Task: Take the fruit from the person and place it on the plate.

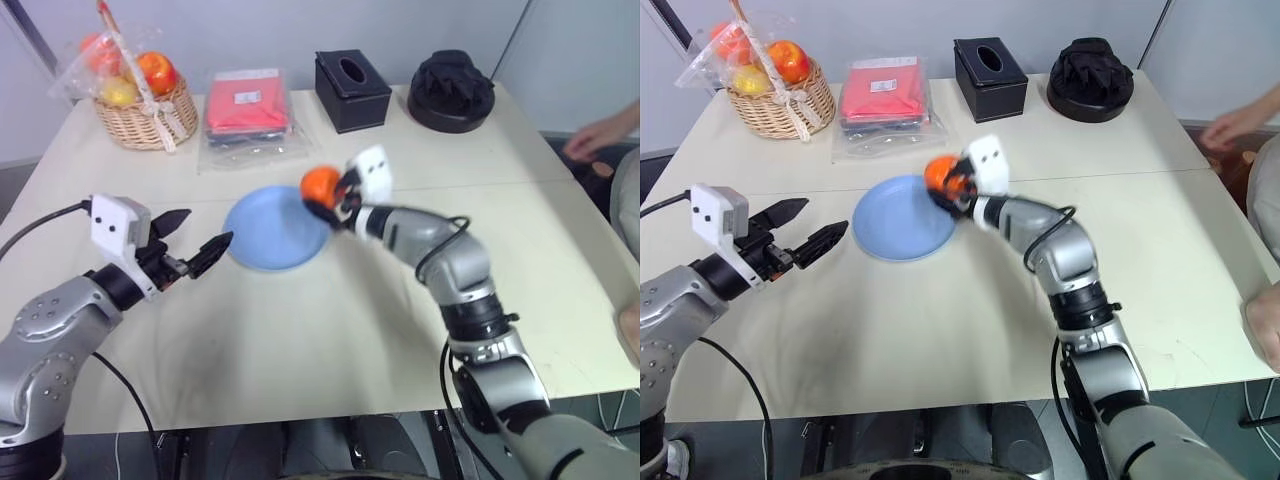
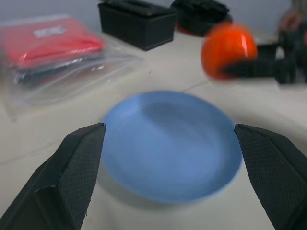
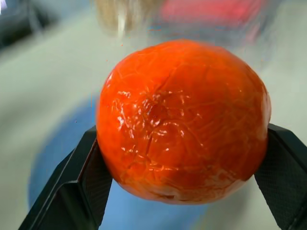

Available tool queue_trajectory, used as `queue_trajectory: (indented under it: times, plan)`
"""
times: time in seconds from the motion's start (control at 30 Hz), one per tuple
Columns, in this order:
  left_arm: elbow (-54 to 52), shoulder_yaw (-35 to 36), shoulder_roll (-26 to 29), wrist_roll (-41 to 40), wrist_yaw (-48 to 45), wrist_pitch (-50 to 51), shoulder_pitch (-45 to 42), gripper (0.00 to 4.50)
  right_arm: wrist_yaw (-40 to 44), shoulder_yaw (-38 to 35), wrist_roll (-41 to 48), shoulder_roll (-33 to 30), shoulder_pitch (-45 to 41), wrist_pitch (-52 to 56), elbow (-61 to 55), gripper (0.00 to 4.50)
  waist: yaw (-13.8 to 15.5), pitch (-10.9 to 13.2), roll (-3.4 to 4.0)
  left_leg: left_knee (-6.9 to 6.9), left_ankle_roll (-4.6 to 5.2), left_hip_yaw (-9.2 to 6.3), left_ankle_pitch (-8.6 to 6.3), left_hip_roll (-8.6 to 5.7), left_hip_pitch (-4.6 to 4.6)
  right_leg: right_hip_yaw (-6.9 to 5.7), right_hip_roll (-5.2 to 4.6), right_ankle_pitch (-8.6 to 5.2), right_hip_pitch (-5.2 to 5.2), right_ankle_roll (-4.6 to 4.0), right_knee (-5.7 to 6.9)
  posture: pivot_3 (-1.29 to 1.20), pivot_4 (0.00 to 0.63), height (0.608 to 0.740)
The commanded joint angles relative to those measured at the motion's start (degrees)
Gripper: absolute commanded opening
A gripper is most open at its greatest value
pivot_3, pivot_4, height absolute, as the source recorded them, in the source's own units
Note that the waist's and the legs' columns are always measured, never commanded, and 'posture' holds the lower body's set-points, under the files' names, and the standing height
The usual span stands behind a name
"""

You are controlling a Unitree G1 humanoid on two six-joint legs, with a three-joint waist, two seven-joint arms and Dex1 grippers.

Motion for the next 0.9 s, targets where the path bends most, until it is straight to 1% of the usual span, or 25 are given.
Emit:
queue_trajectory:
  times: [0.03, 0.1, 0.17, 0.47, 0.53, 0.77, 0.9]
  plan:
    - [-1.74, 2.80, 1.20, -0.82, -0.08, -0.05, 0.69, 4.50, 2.11, 3.71, -4.77, 0.98, -0.15, -6.25, -0.15, 3.48, 0.02, 0.00, 0.00, 0.00, -0.01, 0.00, 0.00, 0.00, 0.00, 0.00, 0.00, 0.00, 0.01, 0.00, 0.00, 0.00, 0.150, 0.740]
    - [-2.55, 5.05, 1.66, -1.93, -0.12, 0.49, 2.54, 4.50, 3.00, 6.25, -8.03, 2.16, 0.10, -10.55, 4.31, 3.48, 0.05, 0.00, -0.01, 0.01, -0.02, 0.00, 0.01, 0.00, 0.00, 0.00, 0.00, 0.00, 0.02, 0.00, 0.00, 0.00, 0.150, 0.740]
    - [-3.46, 6.55, 1.65, -2.82, 0.01, 0.96, 4.13, 4.50, 3.70, 6.96, -9.89, 3.25, -0.13, -13.29, 7.69, 3.48, 0.05, 0.00, -0.01, 0.01, -0.03, -0.01, 0.01, 0.00, 0.01, -0.01, 0.00, 0.00, 0.02, 0.00, 0.00, 0.00, 0.150, 0.740]
    - [-5.46, 6.98, 1.21, -3.82, 1.55, 0.75, 6.95, 4.50, 6.53, 7.94, -16.35, 5.26, -1.43, -21.03, 15.90, 3.48, 0.11, 0.00, -0.01, 0.01, -0.05, -0.03, 0.02, -0.02, 0.01, -0.02, -0.02, 0.00, 0.04, 0.00, -0.02, 0.00, 0.150, 0.740]
    - [-5.47, 6.93, 1.23, -3.92, 1.71, 0.67, 7.03, 4.50, 7.01, 7.34, -16.69, 5.45, -1.48, -21.38, 16.20, 4.49, 0.10, 0.00, -0.01, 0.01, -0.05, -0.02, 0.02, -0.02, 0.01, -0.02, -0.02, 0.00, 0.04, 0.00, -0.02, 0.00, 0.150, 0.740]
    - [-5.51, 5.92, 0.92, -4.08, 1.94, 0.34, 6.92, 4.50, 9.37, 4.90, -16.33, 4.26, -1.27, -18.96, 12.40, 4.50, 0.16, 0.00, -0.01, 0.00, -0.06, -0.03, 0.02, -0.02, 0.01, -0.02, -0.02, 0.00, 0.04, 0.00, -0.02, 0.00, 0.150, 0.740]
    - [-5.02, 5.31, 0.97, -4.04, 1.70, 0.26, 6.38, 4.50, 12.02, 2.57, -13.91, 2.69, -1.23, -14.60, 6.25, 4.50, 0.17, 0.01, 0.00, 0.00, -0.05, -0.03, 0.02, -0.02, 0.01, -0.02, -0.02, 0.00, 0.05, 0.00, -0.02, 0.00, 0.150, 0.740]
